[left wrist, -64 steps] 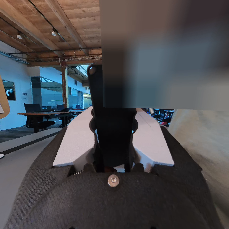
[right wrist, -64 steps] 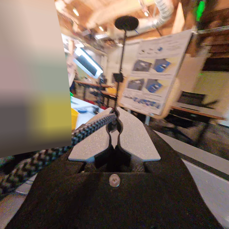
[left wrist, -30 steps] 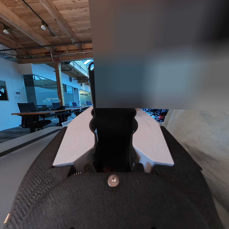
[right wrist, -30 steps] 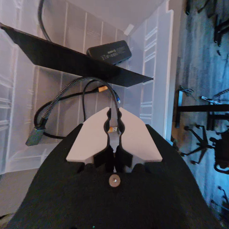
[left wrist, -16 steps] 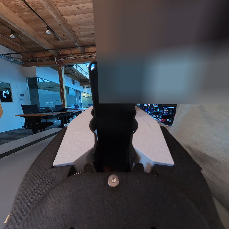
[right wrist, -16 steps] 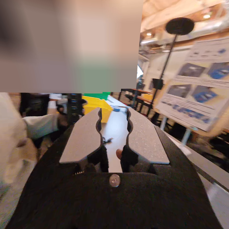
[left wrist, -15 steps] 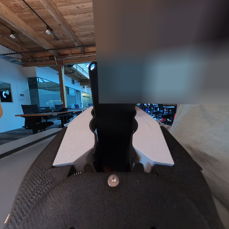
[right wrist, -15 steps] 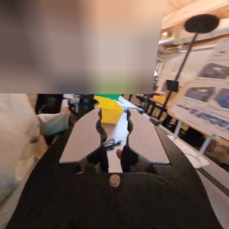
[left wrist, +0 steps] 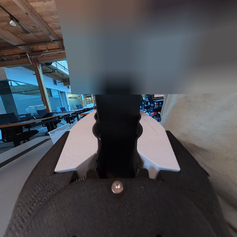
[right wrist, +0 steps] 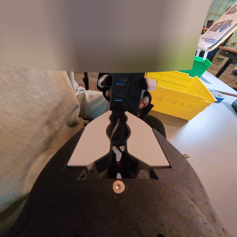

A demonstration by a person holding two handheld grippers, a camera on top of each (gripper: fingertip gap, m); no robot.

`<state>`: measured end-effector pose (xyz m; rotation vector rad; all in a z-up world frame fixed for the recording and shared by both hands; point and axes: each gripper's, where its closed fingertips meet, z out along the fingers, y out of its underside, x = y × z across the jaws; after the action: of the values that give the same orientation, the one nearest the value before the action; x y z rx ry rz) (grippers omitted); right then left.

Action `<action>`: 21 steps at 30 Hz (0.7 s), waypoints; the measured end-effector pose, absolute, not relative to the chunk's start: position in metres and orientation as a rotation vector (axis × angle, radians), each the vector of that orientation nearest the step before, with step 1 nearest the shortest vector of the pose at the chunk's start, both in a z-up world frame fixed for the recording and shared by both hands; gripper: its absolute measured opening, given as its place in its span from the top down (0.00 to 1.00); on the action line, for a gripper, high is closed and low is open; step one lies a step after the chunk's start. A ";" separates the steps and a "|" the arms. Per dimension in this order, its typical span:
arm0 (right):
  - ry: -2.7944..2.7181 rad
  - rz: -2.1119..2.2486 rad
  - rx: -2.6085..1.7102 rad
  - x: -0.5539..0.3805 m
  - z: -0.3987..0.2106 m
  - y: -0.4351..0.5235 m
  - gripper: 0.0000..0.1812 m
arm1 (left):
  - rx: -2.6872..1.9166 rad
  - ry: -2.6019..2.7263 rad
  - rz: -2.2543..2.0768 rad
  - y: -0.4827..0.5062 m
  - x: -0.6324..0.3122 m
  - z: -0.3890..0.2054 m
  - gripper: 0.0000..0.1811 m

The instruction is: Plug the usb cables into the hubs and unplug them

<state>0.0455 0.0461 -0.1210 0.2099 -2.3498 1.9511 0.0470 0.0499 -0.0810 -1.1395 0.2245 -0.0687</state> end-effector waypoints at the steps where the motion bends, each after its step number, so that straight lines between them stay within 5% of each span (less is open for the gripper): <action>1: -2.358 1.956 0.208 0.045 -0.123 0.046 0.92 | -1.142 0.225 -0.071 0.050 0.047 -0.081 0.69; 13: -2.276 2.036 0.173 0.040 -0.118 0.044 0.93 | -1.102 0.170 -0.079 0.048 0.039 -0.076 0.69; 19: -2.081 2.062 0.131 0.030 -0.107 0.048 0.93 | -1.256 0.124 -0.013 0.065 0.029 -0.094 0.56; 21: -2.068 2.090 0.152 0.033 -0.106 0.048 0.93 | -1.291 0.125 0.056 0.069 0.026 -0.100 0.59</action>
<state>0.0327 0.0476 -0.1063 0.1517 -2.0680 2.0903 0.0262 0.0694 -0.1002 -1.2914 0.1253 0.0563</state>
